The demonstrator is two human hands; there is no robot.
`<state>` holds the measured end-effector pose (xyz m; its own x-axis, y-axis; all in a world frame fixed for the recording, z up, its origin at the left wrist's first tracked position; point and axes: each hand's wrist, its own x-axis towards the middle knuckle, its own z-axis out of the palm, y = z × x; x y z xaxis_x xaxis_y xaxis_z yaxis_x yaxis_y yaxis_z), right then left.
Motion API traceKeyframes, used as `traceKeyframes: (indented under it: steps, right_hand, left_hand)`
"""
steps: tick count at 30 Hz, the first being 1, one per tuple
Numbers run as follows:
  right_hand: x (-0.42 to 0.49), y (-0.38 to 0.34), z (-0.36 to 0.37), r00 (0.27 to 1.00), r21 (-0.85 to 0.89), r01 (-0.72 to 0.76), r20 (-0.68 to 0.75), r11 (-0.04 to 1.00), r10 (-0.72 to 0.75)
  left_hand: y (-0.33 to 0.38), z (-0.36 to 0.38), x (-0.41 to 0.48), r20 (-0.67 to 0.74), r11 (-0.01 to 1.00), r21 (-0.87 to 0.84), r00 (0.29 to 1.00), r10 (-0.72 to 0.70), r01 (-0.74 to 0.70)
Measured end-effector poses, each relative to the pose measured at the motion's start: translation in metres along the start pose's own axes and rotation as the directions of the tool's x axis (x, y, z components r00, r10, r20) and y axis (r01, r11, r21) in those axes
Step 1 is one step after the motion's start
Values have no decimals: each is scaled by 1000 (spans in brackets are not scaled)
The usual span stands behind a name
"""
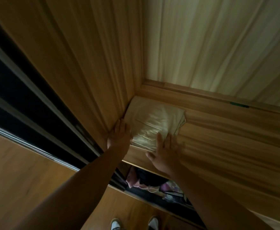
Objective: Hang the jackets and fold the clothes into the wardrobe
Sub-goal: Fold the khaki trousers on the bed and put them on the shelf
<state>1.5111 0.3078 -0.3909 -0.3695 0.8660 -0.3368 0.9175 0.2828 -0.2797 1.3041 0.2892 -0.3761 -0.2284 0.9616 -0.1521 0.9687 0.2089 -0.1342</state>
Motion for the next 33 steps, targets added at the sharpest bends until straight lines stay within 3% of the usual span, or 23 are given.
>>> traceKeyframes:
  steps: [4,7,12,15,17,22,28,33]
  right_hand:
    - [4,11,-11,997,11,36,67,999,-37]
    - [-1,18,-15,996,63,87,20,994,-89]
    - [-17,25,-18,977,182,148,-181,972,-115]
    - [-26,35,-25,972,251,175,-198,952,-127]
    - [-35,41,-32,972,238,179,-193,955,-134]
    - [-67,31,-46,980,233,173,-133,957,-145]
    - [-112,-25,-29,976,225,210,14,952,-219]
    - [-155,-100,-2,939,196,277,150,941,-308]
  left_hand:
    - [9,-10,-6,7,990,-71,993,-121,121]
    - [7,-4,-20,43,981,-132,990,-137,142]
    - [-3,2,-44,156,937,-311,981,-117,162]
    - [-19,6,-54,145,861,-497,989,-37,105]
    - [-26,1,-63,129,847,-530,991,28,45]
    - [-36,-13,-94,119,857,-515,988,101,-26]
    - [-59,-17,-158,182,851,-523,981,71,36]
    - [-124,4,-249,180,852,-516,984,3,91]
